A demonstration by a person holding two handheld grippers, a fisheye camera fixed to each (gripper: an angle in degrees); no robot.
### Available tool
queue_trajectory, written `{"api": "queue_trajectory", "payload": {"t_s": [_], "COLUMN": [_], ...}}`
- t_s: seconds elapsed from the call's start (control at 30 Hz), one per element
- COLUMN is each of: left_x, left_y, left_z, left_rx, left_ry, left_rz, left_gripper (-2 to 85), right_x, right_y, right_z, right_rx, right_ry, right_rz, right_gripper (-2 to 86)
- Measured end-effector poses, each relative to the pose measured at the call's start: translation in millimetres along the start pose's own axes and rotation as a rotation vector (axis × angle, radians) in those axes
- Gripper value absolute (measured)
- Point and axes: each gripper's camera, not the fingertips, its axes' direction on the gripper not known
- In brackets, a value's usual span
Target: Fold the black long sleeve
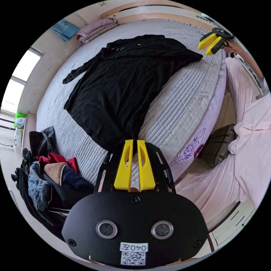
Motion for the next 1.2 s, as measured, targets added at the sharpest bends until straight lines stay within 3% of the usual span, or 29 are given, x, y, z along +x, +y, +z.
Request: {"api": "queue_trajectory", "payload": {"t_s": [0.17, 0.57, 0.8, 0.87, 0.93, 1.03, 1.2], "left_x": [-17.3, 3.3, 6.6, 5.3, 0.2, -30.3, -107.0], "left_y": [12.6, 45.5, 36.4, 32.4, 38.8, 52.2, -22.1], "left_z": [-15.3, -62.3, -37.7, -28.4, -29.0, -48.0, -64.1], "left_rx": [0.048, -0.048, -0.129, -0.186, -0.232, -0.175, 0.162], "left_ry": [0.042, 0.005, 0.143, 0.161, 0.162, 0.129, -0.089], "left_rz": [-0.07, 0.189, 0.215, 0.231, 0.235, 0.131, -0.137], "left_gripper": [-0.8, -0.9, -0.7, -0.4, 0.4, 0.6, -0.9], "right_x": [0.0, -15.5, -19.7, -14.7, -3.7, 28.4, 98.9], "right_y": [3.1, 55.8, 71.4, 66.9, 70.7, 65.2, -20.8], "right_z": [14.7, -51.9, -26.5, -11.3, -22.3, -58.4, -67.5], "right_rx": [-0.019, -0.091, -0.138, -0.26, -0.261, -0.117, 0.118], "right_ry": [0.099, 0.14, -0.003, 0.008, 0.021, 0.107, 0.139], "right_rz": [0.048, -0.052, 0.014, 0.014, 0.03, 0.091, 0.163], "right_gripper": [0.1, -0.9, 0.3, 9.2, 10.9, 6.7, -0.5]}}
